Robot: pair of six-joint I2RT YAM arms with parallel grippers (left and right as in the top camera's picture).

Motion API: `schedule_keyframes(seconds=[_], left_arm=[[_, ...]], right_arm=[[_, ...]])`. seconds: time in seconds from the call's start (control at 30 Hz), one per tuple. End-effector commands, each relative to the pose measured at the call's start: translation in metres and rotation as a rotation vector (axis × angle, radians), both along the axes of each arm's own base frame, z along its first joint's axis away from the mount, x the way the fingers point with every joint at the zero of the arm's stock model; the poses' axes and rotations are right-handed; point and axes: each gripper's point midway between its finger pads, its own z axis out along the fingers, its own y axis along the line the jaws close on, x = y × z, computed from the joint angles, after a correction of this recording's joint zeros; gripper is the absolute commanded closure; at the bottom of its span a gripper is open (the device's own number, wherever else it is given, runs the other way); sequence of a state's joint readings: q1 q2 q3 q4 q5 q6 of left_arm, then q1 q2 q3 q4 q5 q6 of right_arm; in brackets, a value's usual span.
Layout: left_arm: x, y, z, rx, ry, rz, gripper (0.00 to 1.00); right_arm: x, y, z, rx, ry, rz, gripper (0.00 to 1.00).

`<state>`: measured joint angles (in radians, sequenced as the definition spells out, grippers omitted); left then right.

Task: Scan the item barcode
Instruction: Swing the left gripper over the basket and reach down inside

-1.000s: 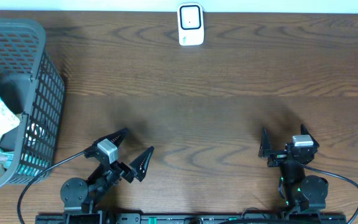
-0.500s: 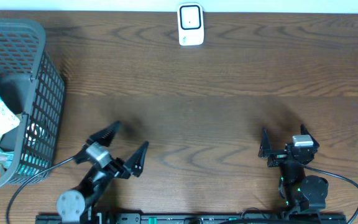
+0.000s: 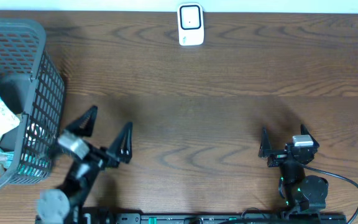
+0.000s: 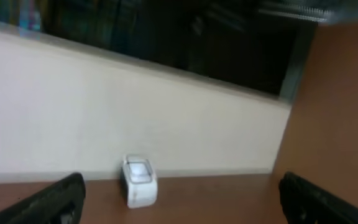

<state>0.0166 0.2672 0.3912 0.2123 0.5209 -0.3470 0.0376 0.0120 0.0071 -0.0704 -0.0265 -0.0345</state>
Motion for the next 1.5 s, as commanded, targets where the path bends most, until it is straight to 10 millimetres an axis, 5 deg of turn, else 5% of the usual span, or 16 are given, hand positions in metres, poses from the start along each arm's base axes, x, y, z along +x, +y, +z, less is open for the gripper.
schedule_keyframes(seconds=[0.0,0.13,0.33,0.57,0.7,0.87,1.1,1.33,1.47], left_arm=[[0.004,-0.005,0.044,0.026,0.088,-0.030,0.02],[0.008,-0.008,0.074,0.261,0.261,-0.043,0.02],[0.008,0.024,0.128,0.499,0.465,0.102,0.02],[0.011,0.034,0.140,0.507,0.469,0.169,0.02],[0.021,0.080,0.140,0.432,0.546,0.448,0.02],[0.038,0.109,0.132,0.444,0.613,0.608,0.02],[0.056,0.190,0.118,0.422,0.747,1.032,0.02],[0.044,0.278,0.104,0.194,0.825,1.374,0.02],[0.028,0.317,0.074,0.169,0.957,1.472,0.03]], right_arm=[[0.000,-0.002,0.000,-0.008,0.000,-0.009,0.01],[0.000,-0.002,0.000,-0.008,0.000,-0.009,0.01],[0.000,-0.002,0.000,-0.008,0.000,-0.009,0.01],[0.000,-0.002,0.000,-0.008,0.000,-0.009,0.01],[0.000,-0.002,0.000,-0.008,0.000,-0.009,0.01],[0.000,-0.002,0.000,-0.008,0.000,-0.009,0.01],[0.000,-0.002,0.000,-0.008,0.000,-0.009,0.01],[0.000,-0.002,0.000,-0.008,0.000,-0.009,0.01],[0.000,-0.002,0.000,-0.008,0.000,-0.009,0.01]])
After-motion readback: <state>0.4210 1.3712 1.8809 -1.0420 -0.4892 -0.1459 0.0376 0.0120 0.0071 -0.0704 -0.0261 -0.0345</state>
